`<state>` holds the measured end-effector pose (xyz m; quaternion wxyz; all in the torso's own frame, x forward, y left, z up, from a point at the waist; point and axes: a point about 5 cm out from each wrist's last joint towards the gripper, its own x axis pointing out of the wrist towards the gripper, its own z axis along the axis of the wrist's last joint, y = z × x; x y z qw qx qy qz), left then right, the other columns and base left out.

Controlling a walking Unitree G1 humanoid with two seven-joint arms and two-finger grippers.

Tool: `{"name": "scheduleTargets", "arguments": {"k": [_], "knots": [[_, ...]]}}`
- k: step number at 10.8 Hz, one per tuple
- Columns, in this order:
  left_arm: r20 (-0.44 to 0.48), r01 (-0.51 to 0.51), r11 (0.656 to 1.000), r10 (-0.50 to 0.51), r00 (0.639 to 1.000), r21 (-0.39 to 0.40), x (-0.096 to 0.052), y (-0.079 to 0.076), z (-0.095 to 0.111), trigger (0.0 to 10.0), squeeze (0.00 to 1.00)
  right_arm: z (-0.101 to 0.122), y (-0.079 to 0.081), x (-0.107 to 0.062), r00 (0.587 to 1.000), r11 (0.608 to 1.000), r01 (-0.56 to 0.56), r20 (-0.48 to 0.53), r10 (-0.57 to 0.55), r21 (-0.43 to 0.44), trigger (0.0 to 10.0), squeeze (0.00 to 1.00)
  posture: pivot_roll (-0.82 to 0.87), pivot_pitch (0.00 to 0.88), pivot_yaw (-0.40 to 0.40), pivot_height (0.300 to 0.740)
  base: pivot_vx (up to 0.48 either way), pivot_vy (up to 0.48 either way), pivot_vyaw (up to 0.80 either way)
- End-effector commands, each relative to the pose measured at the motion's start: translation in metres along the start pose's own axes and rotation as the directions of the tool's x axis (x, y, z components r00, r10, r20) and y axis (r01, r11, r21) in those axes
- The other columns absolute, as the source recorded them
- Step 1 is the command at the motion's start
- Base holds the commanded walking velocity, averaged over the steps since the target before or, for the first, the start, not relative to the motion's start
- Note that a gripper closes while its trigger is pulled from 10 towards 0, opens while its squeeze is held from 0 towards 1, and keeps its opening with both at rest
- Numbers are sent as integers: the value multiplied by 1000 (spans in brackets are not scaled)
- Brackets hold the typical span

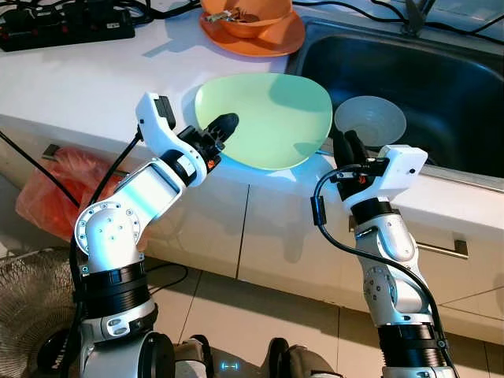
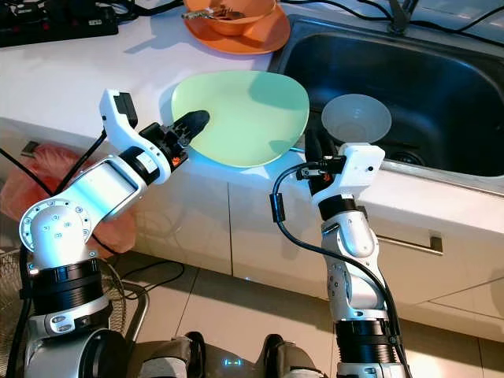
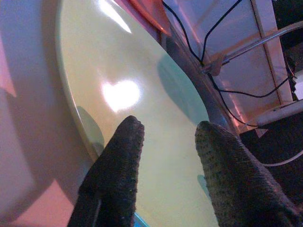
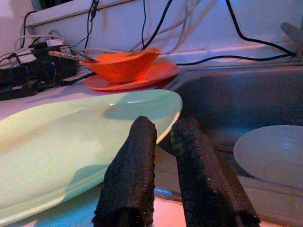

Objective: Kitchen organization

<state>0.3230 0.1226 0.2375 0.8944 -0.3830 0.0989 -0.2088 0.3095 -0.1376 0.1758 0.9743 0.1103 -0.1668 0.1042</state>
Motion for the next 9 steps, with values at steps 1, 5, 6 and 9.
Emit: {"name": "scheduleTargets", "arguments": {"k": [1, 5, 6, 9], "knots": [[-34, -21, 1000, 21, 999, 2, 1, 3, -7, 0, 0, -6, -3, -3, 999, 1000, 9, -40, -9, 14, 10000, 0, 99, 223, -38, 740, 0, 0, 0], [-37, -11, 1000, 11, 999, -3, 0, 1, -8, 0, 0, -7, -2, -4, 999, 1000, 5, -47, -4, 16, 10000, 0, 100, 223, -39, 740, 0, 0, 0], [-39, -11, 1000, 11, 999, -2, 0, 1, -8, 0, 0, -7, -2, -4, 999, 1000, 4, -49, -3, 15, 10000, 0, 100, 223, -39, 740, 0, 0, 0], [-39, -9, 1000, 9, 999, -2, 0, 0, -8, 0, 0, -8, -2, -4, 999, 1000, 1, -52, 0, 17, 10000, 0, 102, 222, -41, 740, 0, 0, 0]]}}
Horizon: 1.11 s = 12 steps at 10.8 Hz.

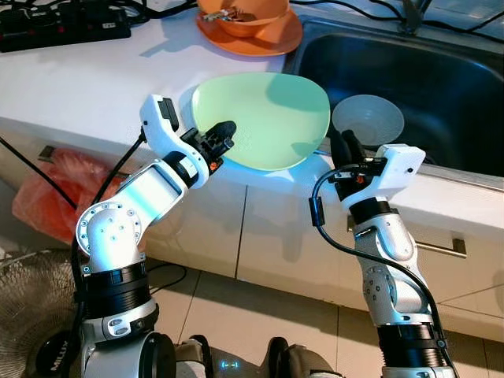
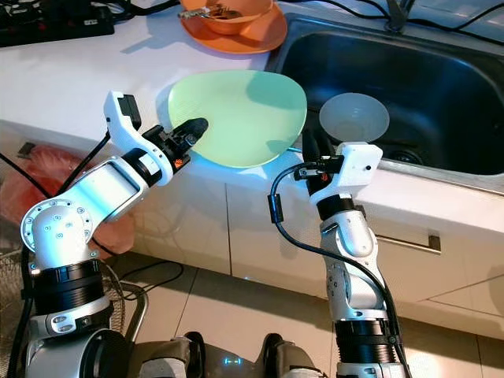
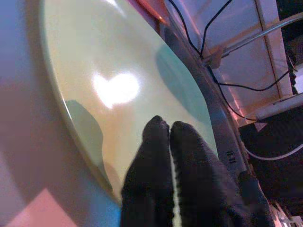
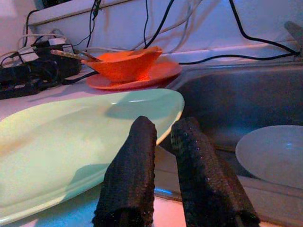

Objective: Kitchen organization

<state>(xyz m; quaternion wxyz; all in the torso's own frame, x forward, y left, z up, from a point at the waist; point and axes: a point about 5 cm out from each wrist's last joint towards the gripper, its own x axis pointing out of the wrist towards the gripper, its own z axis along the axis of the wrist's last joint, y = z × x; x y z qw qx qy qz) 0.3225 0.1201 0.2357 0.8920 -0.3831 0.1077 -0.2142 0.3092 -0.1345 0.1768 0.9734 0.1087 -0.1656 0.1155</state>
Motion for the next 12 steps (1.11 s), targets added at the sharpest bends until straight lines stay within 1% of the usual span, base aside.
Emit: {"name": "scheduleTargets", "arguments": {"k": [1, 9, 10, 11, 12], "knots": [[-18, -13, 1000, 13, 1000, 4, -1, 1, -5, 0, 0, -8, -5, -4, 999, 1000, 22, -47, -21, 16, 10000, 0, 103, 220, -40, 740, 0, 0, 0], [-19, -10, 1000, 10, 1000, 6, -1, 0, -4, 0, 0, -9, -3, -4, 998, 1000, 14, -54, -13, 21, 10000, 0, 106, 209, -36, 740, 0, 0, 0], [-10, 3, 1000, -3, 1000, 12, -1, -2, -3, 0, 0, -10, -2, -4, 998, 1000, 13, -55, -11, 22, 10000, 0, 107, 208, -37, 740, 0, 0, 0], [38, 86, 996, -88, 995, 39, -3, -14, 2, 8784, 0, -10, -2, -4, 998, 1000, 12, -54, -11, 22, 10000, 0, 107, 208, -38, 740, 0, 0, 0], [94, 177, 981, -185, 978, 85, -6, -28, 9, 10000, 0, -10, -3, -4, 998, 1000, 12, -55, -11, 22, 10000, 0, 105, 208, -40, 740, 0, 0, 0]]}}
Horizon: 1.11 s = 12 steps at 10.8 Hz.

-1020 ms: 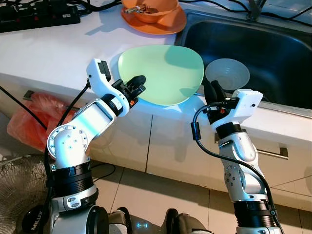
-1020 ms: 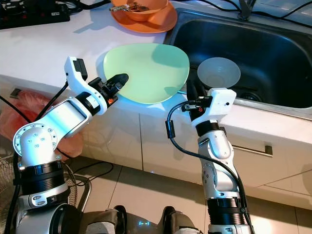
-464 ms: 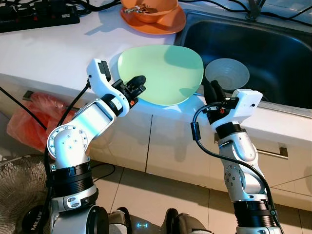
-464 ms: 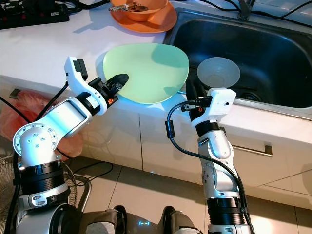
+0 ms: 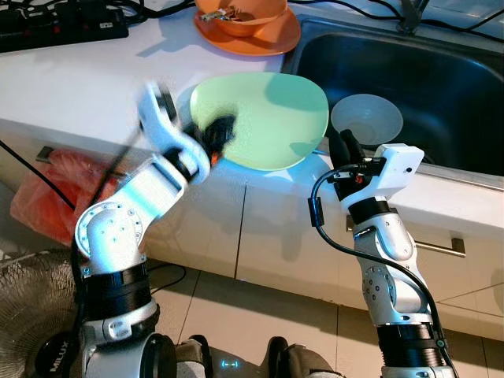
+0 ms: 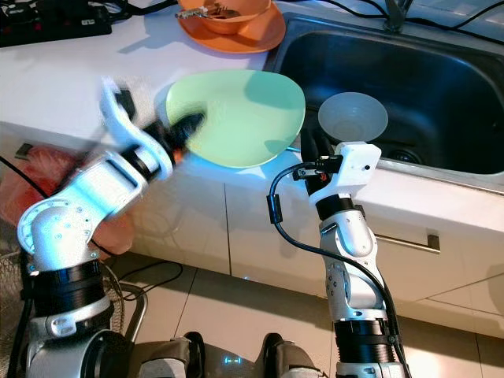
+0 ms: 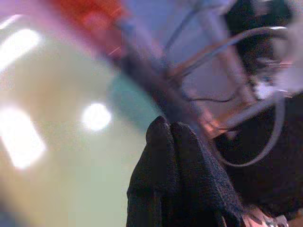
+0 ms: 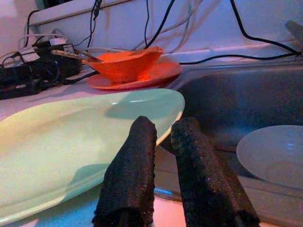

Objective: Kitchen organization

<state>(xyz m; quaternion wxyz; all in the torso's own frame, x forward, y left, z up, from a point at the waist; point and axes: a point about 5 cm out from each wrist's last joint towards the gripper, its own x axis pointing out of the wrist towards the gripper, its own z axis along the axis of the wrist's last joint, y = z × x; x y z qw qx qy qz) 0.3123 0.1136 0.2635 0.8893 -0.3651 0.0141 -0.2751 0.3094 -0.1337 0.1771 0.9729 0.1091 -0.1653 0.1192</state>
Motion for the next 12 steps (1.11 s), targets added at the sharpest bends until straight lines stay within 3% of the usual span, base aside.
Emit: {"name": "scheduleTargets", "arguments": {"k": [1, 4, 6, 7, 8, 10, 11, 12], "knots": [[23, 105, 992, -106, 994, 64, -2, -18, 2, 10000, 0, -9, -4, -4, 998, 1000, 20, -54, -19, 17, 10000, 0, 106, 210, -42, 740, 0, 0, 0], [56, 158, 981, -165, 985, 117, -4, -29, 7, 10000, 0, -10, -4, -3, 998, 1000, 17, -55, -16, 16, 10000, 0, 109, 210, -45, 740, 0, 0, 0], [62, 36, 955, -57, 996, 295, 0, -17, 5, 10000, 0, -10, -5, -3, 998, 1000, 19, -59, -18, 12, 10000, 0, 112, 210, -49, 740, 0, 0, 0], [104, -27, 945, -8, 995, 327, 0, -10, 7, 10000, 1000, -10, -5, -3, 998, 1000, 17, -58, -17, 12, 10000, 0, 112, 210, -49, 740, 0, 0, 0], [126, -51, 931, 6, 992, 361, 0, -7, 9, 10000, 1000, -10, -5, -3, 998, 1000, 17, -58, -17, 12, 10000, 0, 109, 210, -49, 740, 0, 0, 0], [265, -227, 822, 97, 959, 523, -8, 8, 21, 10000, 1000, -9, -5, -3, 998, 1000, 18, -57, -17, 11, 10000, 0, 107, 210, -51, 740, 0, 0, 0], [337, -321, 714, 126, 933, 622, -15, 17, 29, 10000, 1000, -9, -5, -3, 998, 1000, 18, -58, -17, 12, 10000, 0, 112, 210, -52, 740, 0, 0, 0], [370, -373, 651, 150, 917, 661, -20, 25, 32, 10000, 1000, -9, -5, -3, 998, 1000, 17, -58, -16, 12, 10000, 0, 116, 209, -52, 740, 0, 0, 0]]}}
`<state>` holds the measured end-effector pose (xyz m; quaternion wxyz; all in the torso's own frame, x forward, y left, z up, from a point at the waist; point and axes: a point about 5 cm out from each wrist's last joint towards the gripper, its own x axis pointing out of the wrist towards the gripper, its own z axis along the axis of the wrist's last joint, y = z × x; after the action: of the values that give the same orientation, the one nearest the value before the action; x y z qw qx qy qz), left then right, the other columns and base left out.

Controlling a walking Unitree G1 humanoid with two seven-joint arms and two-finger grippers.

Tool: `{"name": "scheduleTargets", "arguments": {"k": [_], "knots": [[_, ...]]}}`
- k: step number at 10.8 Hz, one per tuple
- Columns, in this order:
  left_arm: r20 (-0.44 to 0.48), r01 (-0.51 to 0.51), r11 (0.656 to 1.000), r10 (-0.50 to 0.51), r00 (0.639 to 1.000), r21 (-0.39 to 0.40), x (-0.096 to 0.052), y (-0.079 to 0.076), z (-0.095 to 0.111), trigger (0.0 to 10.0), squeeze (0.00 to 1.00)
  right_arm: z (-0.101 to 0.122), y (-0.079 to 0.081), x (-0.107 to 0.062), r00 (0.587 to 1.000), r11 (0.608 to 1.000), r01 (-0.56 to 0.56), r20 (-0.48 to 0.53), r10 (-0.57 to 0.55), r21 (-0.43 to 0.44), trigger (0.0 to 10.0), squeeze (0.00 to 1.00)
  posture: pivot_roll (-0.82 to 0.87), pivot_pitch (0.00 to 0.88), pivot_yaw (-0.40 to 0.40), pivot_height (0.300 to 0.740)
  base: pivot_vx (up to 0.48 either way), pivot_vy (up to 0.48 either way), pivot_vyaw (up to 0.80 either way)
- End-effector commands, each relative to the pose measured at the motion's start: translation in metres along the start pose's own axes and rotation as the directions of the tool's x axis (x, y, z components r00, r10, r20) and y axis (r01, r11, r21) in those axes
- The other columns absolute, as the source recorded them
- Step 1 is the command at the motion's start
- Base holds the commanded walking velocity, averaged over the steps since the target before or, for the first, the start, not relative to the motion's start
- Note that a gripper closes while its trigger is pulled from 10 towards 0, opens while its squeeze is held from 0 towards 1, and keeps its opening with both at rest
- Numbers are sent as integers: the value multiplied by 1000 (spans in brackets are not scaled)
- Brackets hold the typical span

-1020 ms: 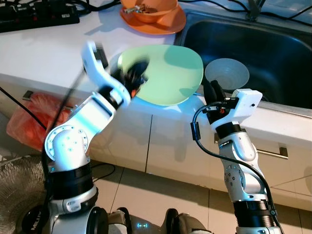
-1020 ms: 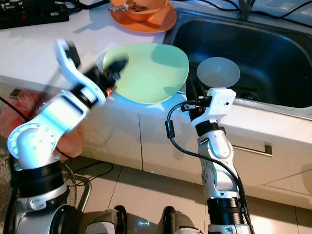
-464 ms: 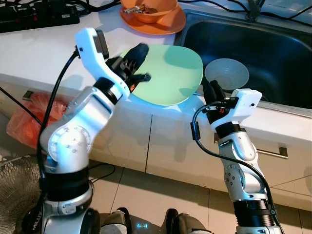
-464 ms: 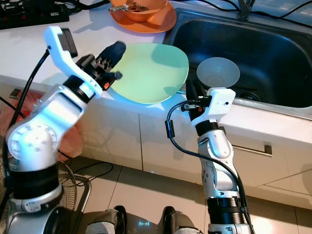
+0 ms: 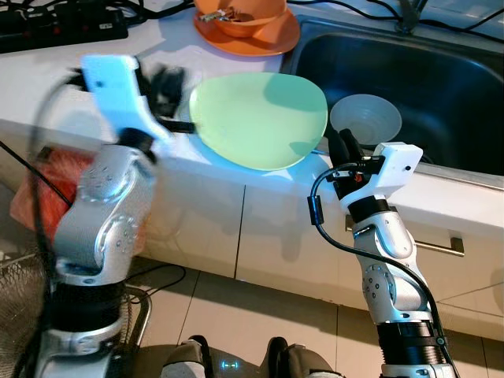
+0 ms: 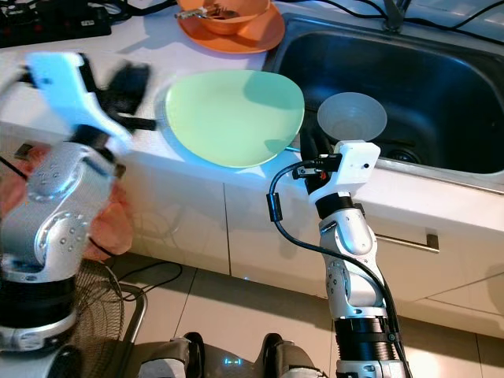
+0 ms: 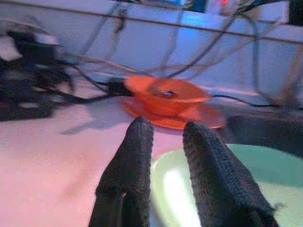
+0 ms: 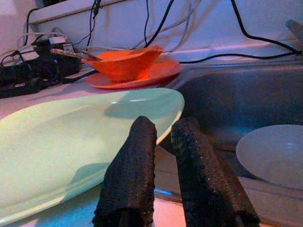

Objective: Kitchen organization

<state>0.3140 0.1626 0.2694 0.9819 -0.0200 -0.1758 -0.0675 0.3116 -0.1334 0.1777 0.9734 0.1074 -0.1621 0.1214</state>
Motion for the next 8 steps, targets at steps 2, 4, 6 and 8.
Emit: {"name": "scheduleTargets", "arguments": {"k": [2, 4, 6, 8], "knots": [[-24, -94, 994, 95, 995, 46, -8, 19, -18, 10000, 1000, -10, -5, -4, 998, 1000, 18, -54, -17, 15, 10000, 0, 115, 209, -53, 740, 0, 0, 0], [-20, -118, 991, 119, 993, 64, -16, 21, -35, 10000, 1000, -10, -6, -4, 998, 1000, 17, -55, -16, 13, 10000, 0, 117, 208, -56, 740, 0, 0, 0], [14, -121, 993, 121, 993, 6, -18, 13, -41, 10000, 1000, -9, -6, -4, 999, 1000, 17, -47, -16, 15, 10000, 0, 112, 205, -55, 740, 0, 0, 0], [27, -126, 992, 127, 992, -12, -18, 13, -45, 10000, 1000, -8, -6, -4, 999, 1000, 20, -41, -20, 18, 10000, 0, 114, 205, -55, 740, 0, 0, 0]]}}
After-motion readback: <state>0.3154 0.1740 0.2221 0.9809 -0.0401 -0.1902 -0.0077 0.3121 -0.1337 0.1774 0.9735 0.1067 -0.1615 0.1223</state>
